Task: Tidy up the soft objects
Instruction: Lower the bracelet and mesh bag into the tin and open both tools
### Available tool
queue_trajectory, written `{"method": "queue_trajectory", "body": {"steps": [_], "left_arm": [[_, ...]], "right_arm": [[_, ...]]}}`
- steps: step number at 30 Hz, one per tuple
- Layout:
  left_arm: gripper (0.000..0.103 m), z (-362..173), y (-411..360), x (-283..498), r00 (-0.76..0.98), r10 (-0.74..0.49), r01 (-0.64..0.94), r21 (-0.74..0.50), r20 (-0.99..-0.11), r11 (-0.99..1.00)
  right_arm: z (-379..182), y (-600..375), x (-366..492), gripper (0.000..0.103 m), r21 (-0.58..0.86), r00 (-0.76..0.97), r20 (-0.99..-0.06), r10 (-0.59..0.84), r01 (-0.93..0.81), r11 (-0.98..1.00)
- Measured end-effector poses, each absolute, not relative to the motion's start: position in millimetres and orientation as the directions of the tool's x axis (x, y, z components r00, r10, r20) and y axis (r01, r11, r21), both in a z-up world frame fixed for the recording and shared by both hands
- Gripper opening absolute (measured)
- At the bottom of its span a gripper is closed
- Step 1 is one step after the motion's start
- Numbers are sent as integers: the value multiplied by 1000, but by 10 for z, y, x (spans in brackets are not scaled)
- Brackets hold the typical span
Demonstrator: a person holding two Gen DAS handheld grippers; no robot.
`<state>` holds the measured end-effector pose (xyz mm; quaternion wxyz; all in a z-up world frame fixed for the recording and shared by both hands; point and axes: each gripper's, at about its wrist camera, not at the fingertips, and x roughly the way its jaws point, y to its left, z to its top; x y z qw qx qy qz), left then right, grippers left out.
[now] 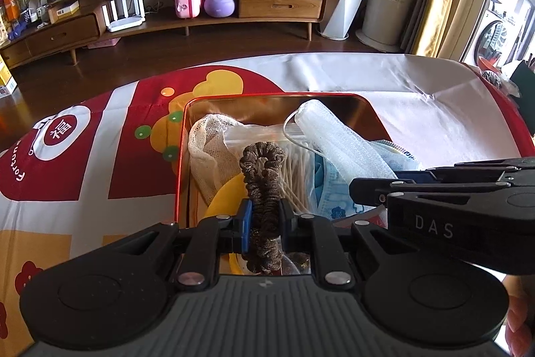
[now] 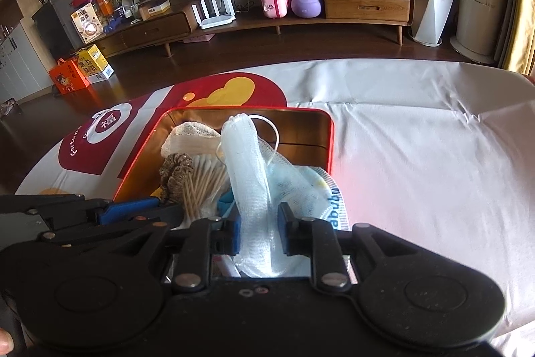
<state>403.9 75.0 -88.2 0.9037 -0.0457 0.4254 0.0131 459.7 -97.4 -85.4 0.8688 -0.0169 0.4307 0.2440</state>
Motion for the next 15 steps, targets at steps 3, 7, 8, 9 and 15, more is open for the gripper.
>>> {"method": "queue_trajectory", "body": {"steps": [3,7,8,9,15], "left_arm": [[17,-852,744,4019,638,-12,-62,-67,-770,996],[22,-816,747,3981,638,-18,-66,-78,-770,995],[22,-810,747,3973,635,-21,-67,-82,-772,994],[22,-803,744,3960,635,-23,-67,-85,-772,994],[23,-732,739,3854,642,-33,-69,-101,-766,993]], "right_arm": [[-813,-991,4570,32,187,512,-751,417,-441,878],[-775,-1039,4536,36,199,510,-746,428,-442,875],[-766,-1048,4524,38,199,513,-744,427,-441,875],[-751,-1056,4510,39,198,516,-742,427,-440,876],[-621,-1141,4418,48,226,522,-719,460,-450,864]]}}
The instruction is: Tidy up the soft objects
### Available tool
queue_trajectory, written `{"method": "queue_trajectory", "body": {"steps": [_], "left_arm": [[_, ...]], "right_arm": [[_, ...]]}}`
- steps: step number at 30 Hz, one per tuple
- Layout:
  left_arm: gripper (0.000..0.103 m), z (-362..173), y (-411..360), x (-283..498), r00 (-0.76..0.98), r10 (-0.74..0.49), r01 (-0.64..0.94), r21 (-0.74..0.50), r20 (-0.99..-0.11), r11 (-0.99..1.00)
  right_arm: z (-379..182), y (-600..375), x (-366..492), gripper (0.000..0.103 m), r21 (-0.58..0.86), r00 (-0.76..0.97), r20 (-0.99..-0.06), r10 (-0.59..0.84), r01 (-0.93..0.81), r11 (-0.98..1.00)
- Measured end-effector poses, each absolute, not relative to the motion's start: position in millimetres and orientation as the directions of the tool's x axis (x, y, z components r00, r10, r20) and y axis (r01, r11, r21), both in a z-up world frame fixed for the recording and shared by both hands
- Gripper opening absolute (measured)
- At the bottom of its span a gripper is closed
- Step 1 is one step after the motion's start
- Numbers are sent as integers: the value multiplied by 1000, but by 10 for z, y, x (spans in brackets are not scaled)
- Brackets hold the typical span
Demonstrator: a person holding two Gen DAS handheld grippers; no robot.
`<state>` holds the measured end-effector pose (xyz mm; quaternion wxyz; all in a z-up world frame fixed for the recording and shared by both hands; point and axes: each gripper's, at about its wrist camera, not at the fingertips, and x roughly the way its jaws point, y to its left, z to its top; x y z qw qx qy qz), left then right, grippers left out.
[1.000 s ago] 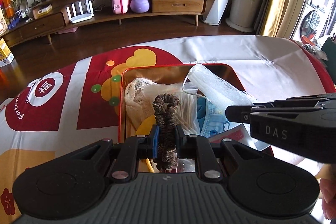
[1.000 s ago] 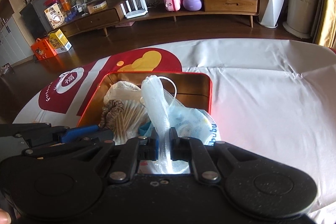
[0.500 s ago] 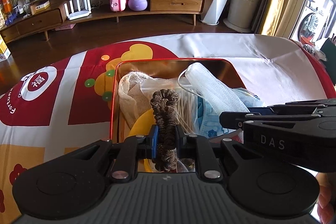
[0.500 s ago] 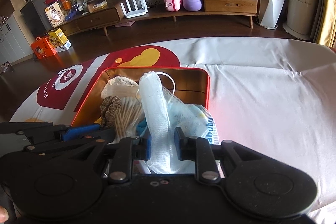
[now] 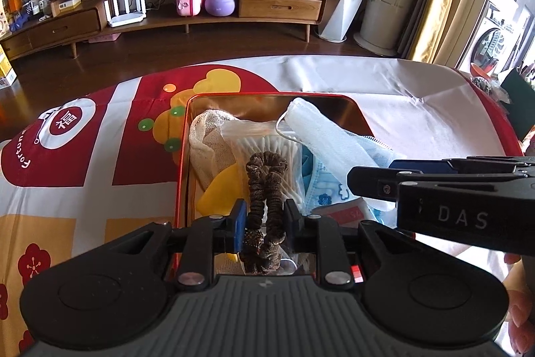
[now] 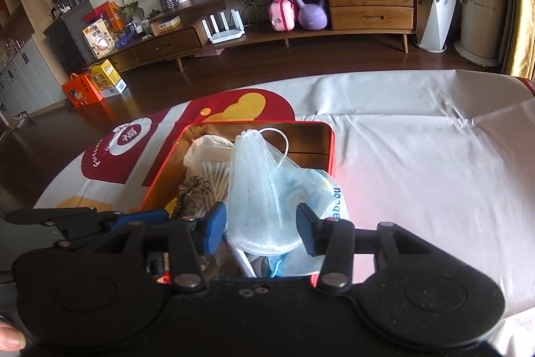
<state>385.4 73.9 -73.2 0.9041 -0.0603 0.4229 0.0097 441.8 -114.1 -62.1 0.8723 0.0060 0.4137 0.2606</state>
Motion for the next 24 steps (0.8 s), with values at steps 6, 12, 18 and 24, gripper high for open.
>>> {"method": "queue_trajectory", "body": {"steps": [6,12,18,24], "left_arm": [[32,-630,714,3711,658,-19,-73,-89,-753,993],[48,-492,717,3531,678,-29,-73,-107,-735,992],[66,-345,702,3327,710,-24,-76,-111,-704,991],[69,-237,670,3098,724,-24,-71,-109,-690,992]], "right_arm": [[-481,-1245,4272,51,226,552,-687,473,-456,861],[-357,-1330,4103,55,209,570,-670,477,-471,857],[-267,-1421,3920,57,207,582,-655,482,-475,855],[-158,-1495,3659,63,209,589,-634,501,-493,844]]}}
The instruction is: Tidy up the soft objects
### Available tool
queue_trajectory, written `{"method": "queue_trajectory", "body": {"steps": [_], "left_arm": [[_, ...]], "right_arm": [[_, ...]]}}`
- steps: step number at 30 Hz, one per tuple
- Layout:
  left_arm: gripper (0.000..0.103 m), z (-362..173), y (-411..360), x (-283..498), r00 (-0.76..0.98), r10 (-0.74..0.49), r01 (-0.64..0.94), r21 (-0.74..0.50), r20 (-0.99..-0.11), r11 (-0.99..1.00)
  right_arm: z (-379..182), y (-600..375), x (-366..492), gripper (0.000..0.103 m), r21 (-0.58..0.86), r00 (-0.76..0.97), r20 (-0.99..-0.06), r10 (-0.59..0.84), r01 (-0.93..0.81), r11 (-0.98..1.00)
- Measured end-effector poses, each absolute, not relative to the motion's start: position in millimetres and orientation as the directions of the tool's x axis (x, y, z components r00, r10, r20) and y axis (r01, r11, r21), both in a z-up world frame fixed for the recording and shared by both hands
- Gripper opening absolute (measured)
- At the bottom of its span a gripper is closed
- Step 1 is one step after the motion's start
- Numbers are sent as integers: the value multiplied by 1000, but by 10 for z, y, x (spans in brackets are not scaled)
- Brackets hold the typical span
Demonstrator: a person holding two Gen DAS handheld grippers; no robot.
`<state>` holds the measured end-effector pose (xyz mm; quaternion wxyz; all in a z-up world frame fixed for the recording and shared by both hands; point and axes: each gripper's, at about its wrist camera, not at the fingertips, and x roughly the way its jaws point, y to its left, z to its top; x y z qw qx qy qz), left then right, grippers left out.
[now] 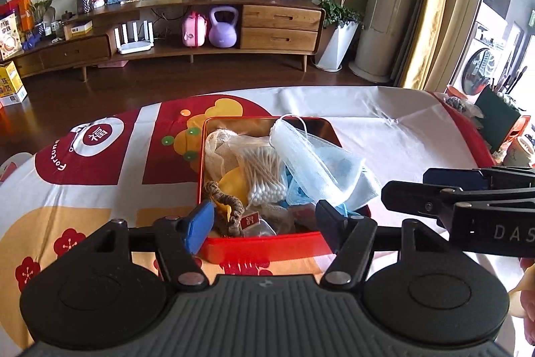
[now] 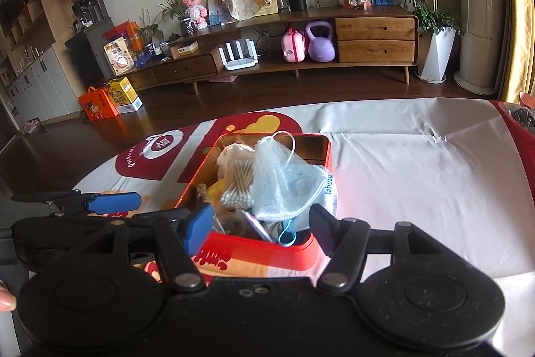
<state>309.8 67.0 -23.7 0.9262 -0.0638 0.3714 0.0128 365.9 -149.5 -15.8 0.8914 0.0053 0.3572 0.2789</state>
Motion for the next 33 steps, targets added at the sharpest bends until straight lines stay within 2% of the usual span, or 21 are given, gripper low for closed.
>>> {"method": "queue_trajectory", "body": {"steps": [2,8,11,18,25,27,28,33], "left_arm": [[73,-211,671,3006,728,-26,-74,-117,-685,990],[73,-160,652,2742,738,-33,-70,-124,-674,990],[82,-142,645,2611,746,-41,-64,-133,-664,989],[85,-84,581,2317,767,-48,-40,-122,-640,992],[86,-32,546,2088,779,-65,-23,-132,-624,991],[92,-22,533,2029,782,-61,-25,-129,-620,991],[102,-18,528,1999,785,-63,-24,-132,-617,991],[103,20,521,1849,796,-65,-23,-138,-602,990]], "right_arm": [[-133,-1513,3571,63,210,587,-628,510,-503,838],[-82,-1579,3278,70,189,593,-614,521,-530,827],[-63,-1611,3157,77,188,595,-605,530,-540,821],[-38,-1685,2938,91,148,623,-585,519,-547,824],[-29,-1800,2792,98,139,648,-561,515,-539,830],[-34,-1843,2755,101,148,652,-555,517,-534,832],[-38,-1856,2741,101,147,657,-552,513,-528,836],[-71,-1903,2651,101,148,671,-536,512,-522,840]]}}
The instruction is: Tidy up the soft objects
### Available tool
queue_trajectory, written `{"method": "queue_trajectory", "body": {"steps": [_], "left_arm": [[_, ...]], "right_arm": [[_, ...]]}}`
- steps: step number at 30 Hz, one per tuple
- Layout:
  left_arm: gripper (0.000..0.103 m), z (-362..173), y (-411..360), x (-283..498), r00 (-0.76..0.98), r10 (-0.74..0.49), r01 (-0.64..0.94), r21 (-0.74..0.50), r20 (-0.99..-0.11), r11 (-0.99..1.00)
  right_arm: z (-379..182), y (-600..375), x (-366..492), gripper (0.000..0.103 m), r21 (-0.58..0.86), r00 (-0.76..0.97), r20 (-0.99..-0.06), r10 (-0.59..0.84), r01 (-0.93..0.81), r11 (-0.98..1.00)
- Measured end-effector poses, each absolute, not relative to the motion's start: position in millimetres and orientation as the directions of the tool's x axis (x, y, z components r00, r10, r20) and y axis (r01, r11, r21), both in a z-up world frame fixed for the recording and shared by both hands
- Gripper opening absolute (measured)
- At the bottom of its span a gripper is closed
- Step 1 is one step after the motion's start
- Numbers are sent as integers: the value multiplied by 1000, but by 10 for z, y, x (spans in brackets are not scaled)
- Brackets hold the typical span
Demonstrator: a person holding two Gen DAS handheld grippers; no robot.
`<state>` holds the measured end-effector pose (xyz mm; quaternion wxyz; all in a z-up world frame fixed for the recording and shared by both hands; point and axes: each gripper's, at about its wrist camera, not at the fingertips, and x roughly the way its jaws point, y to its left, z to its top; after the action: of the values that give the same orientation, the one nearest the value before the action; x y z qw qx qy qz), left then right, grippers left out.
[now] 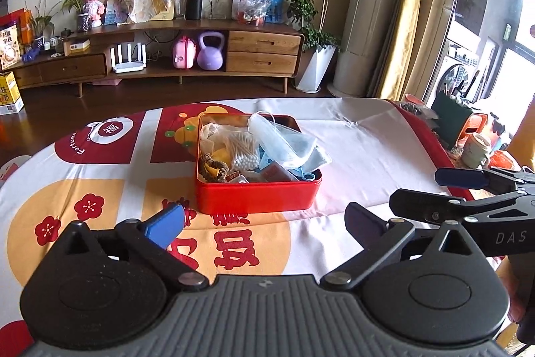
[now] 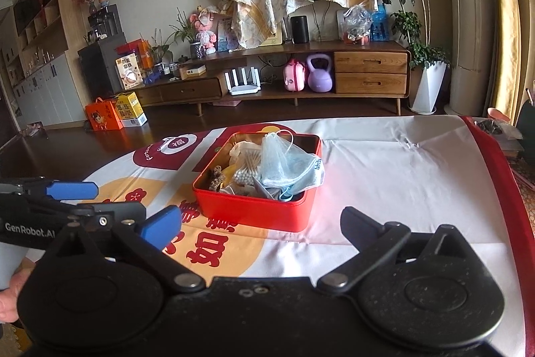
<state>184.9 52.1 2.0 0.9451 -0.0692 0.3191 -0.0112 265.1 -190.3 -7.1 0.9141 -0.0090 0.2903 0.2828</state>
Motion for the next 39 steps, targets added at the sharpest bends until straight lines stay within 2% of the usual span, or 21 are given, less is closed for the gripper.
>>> {"method": "queue_trajectory", "body": {"steps": [11,39], "left_arm": [[103,82,415,1542,836,-20,-38,-94,-548,995],[103,-10,360,1401,829,-4,-47,-77,-559,996]], "right_arm": [[-86,-1977,2421,102,132,688,-504,522,-536,834],[-176,-2011,2359,102,130,685,-509,522,-538,833]]}}
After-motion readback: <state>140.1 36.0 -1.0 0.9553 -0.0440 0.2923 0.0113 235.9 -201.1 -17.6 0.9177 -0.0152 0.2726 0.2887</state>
